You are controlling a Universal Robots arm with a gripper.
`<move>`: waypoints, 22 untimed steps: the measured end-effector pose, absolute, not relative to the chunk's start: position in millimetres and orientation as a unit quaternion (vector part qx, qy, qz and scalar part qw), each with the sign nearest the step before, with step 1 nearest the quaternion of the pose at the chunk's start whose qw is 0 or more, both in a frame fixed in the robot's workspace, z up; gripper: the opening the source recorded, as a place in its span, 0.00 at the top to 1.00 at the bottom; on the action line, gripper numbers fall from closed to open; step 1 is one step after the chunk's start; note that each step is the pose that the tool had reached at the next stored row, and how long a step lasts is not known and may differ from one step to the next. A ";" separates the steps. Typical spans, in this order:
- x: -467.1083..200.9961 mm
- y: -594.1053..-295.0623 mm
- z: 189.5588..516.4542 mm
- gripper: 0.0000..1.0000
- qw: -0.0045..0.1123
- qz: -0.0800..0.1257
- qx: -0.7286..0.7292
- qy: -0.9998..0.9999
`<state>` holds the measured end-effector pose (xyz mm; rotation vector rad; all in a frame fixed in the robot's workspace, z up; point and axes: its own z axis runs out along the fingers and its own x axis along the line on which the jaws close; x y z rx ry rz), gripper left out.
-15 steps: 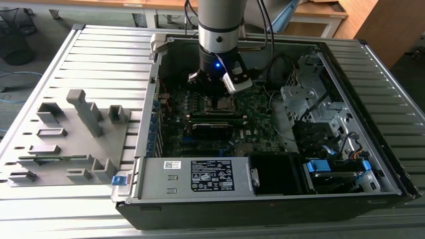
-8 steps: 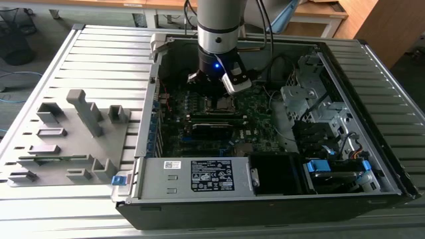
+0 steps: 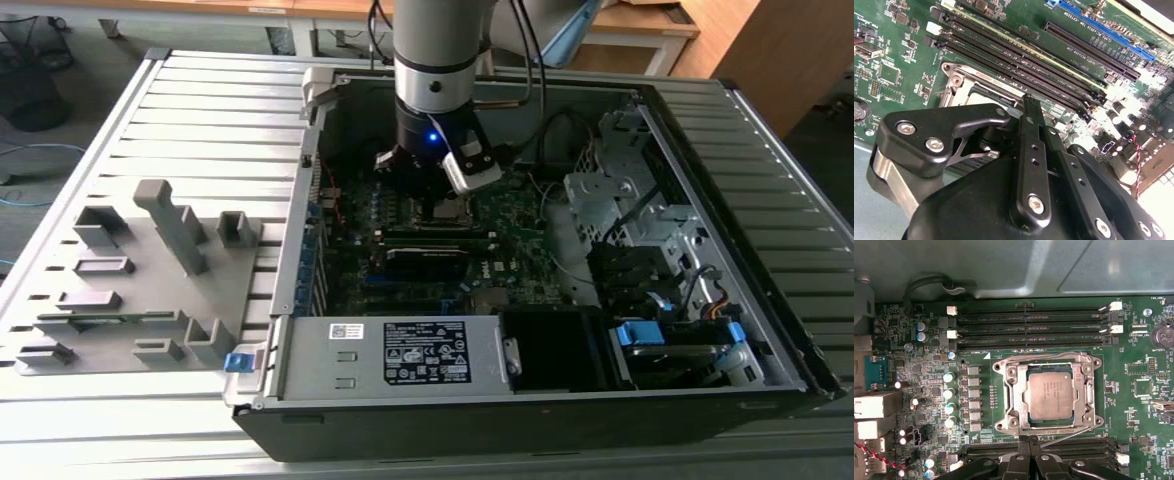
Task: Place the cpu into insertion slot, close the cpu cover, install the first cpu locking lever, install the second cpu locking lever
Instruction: 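Install the second cpu locking lever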
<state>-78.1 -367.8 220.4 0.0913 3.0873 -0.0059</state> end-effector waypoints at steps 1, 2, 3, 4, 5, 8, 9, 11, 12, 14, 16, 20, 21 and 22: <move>-78.1 -367.9 220.4 0.90 0.026 -0.002 0.030 0.999; -78.1 -367.9 220.3 0.90 0.026 -0.002 0.030 0.999; -78.2 -367.9 220.1 0.90 0.027 -0.002 0.030 0.999; -78.3 -368.0 219.9 0.90 0.027 -0.002 0.030 0.999; -78.5 -368.3 219.9 0.90 0.027 -0.002 0.030 0.999; -79.3 -369.4 219.9 0.90 0.027 -0.002 0.030 0.999; -79.6 -369.7 219.9 0.90 0.027 -0.002 0.030 0.999; -80.0 -369.8 219.8 0.90 0.027 -0.002 0.030 0.999; -80.2 -369.9 219.8 0.90 0.027 -0.002 0.030 0.999; -80.5 -369.9 219.8 0.90 0.027 -0.002 0.030 0.999; -80.7 -369.9 219.8 0.90 0.027 -0.002 0.030 0.999; -80.8 -369.9 219.8 0.90 0.027 -0.002 0.030 0.999; -80.8 -369.9 219.8 0.90 0.027 -0.002 0.030 0.999; -80.9 -369.9 219.7 0.90 0.027 -0.002 0.030 0.999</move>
